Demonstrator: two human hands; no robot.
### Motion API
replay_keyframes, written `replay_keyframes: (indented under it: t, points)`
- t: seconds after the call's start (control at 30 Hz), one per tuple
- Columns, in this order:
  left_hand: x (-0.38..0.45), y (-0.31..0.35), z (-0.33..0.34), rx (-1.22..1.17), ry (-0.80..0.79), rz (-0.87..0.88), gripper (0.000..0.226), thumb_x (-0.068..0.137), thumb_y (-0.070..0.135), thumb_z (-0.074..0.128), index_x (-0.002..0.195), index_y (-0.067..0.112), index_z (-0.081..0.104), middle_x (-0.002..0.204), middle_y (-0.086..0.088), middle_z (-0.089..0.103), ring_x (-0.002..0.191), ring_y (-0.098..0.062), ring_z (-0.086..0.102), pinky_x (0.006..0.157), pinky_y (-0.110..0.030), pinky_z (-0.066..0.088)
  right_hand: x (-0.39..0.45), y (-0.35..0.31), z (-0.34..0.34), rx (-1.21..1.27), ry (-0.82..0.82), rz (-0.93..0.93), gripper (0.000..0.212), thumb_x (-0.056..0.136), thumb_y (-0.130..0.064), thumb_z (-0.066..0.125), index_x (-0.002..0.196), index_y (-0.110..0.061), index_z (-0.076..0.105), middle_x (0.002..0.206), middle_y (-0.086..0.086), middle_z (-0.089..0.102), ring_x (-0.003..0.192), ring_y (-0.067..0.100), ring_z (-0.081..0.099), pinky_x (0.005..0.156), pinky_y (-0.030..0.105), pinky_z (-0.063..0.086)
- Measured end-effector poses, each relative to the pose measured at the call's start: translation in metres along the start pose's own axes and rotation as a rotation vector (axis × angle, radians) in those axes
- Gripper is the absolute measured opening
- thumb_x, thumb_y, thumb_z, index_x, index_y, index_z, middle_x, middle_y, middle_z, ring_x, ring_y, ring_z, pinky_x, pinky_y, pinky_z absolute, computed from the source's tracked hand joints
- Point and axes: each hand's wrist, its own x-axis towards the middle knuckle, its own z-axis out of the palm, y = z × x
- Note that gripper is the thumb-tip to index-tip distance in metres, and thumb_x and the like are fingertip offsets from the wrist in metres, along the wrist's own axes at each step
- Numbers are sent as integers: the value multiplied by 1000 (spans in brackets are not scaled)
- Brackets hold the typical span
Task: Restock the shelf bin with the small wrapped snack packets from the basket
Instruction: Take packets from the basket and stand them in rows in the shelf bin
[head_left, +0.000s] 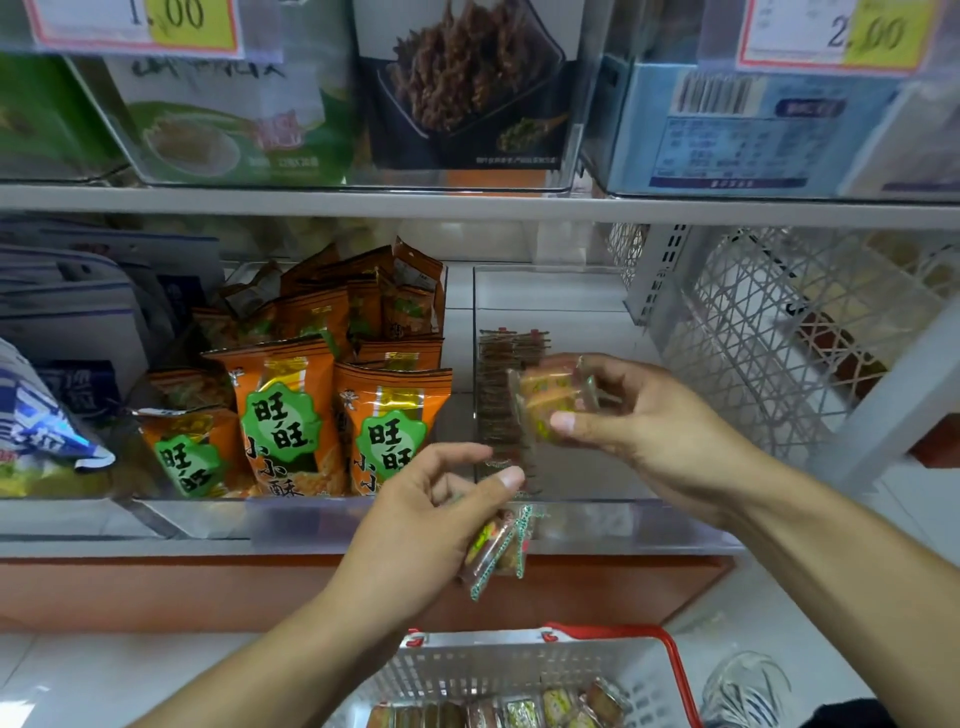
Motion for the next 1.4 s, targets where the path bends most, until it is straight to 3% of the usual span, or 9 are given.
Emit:
replay_keyframes:
  t: [0.13, 0.23, 0.37, 0.53, 0.67, 0.87, 0.97, 1.2, 1.4]
  points:
    - [4, 2, -3, 55, -24, 78, 52, 67, 62, 75, 116, 46, 67, 68, -3, 62, 70, -19, 67, 78, -43, 53, 9, -4, 6, 208, -121, 143, 46, 81, -5, 68, 126, -3, 62, 117, 15, 72, 101, 24, 71, 79, 29, 60]
    - [5, 5, -3, 86, -87, 158, 36, 82, 53, 69, 118, 44, 70, 100, -13, 75, 98, -19, 74, 93, -38, 56, 7, -4, 14, 321, -190, 234, 42, 86, -14, 65, 125, 0, 62, 115, 21, 72, 92, 25, 73, 79, 30, 62]
    - [5, 7, -4, 44, -65, 140, 35, 84, 51, 66, 116, 40, 71, 108, 6, 77, 91, -10, 74, 72, -30, 58, 2, -4, 15, 208, -145, 220, 38, 85, -22, 66, 120, -7, 66, 119, 19, 71, 104, 30, 71, 76, 33, 61]
    - [3, 13, -7, 92, -28, 149, 33, 76, 61, 63, 100, 42, 76, 93, 3, 79, 74, -9, 72, 62, -27, 58, 7, -11, 5, 211, 81, -71, 38, 59, -4, 79, 95, -13, 67, 88, 8, 75, 81, 18, 71, 69, 23, 59]
    - [2, 12, -8, 101, -31, 155, 31, 79, 57, 64, 94, 34, 80, 85, 1, 79, 68, -7, 71, 54, -19, 53, 3, -10, -11, -68, -217, -83, 31, 64, -7, 82, 93, -17, 80, 94, 3, 78, 88, 14, 73, 77, 18, 55]
    - [3, 7, -5, 218, -49, 137, 37, 75, 56, 68, 90, 25, 82, 81, -2, 78, 71, -6, 70, 63, -18, 52, 2, -2, -14, -472, -336, -82, 64, 75, -3, 85, 130, -28, 63, 117, 2, 70, 102, 20, 71, 91, 35, 58]
    - [2, 9, -1, 195, -22, 148, 39, 73, 55, 74, 104, 32, 78, 75, 3, 74, 67, -10, 70, 59, -18, 49, 1, -5, -12, -598, -400, -134, 63, 76, -13, 86, 133, -28, 62, 119, -7, 71, 109, 11, 69, 97, 29, 54]
    - [-2, 6, 17, 108, 124, 121, 98, 68, 56, 76, 152, 33, 32, 64, 8, 63, 63, -1, 66, 82, -29, 43, 41, 17, -36, -656, 204, -32, 45, 70, -14, 89, 106, -25, 64, 99, -3, 72, 90, 20, 69, 74, 35, 58]
    - [5, -3, 29, -83, 103, 7, 77, 84, 26, 79, 148, 28, 35, 55, 8, 58, 50, -5, 60, 78, -45, 44, 86, 62, -33, -958, 220, 11, 42, 74, -23, 88, 102, -26, 56, 109, 6, 67, 98, 24, 63, 72, 28, 42]
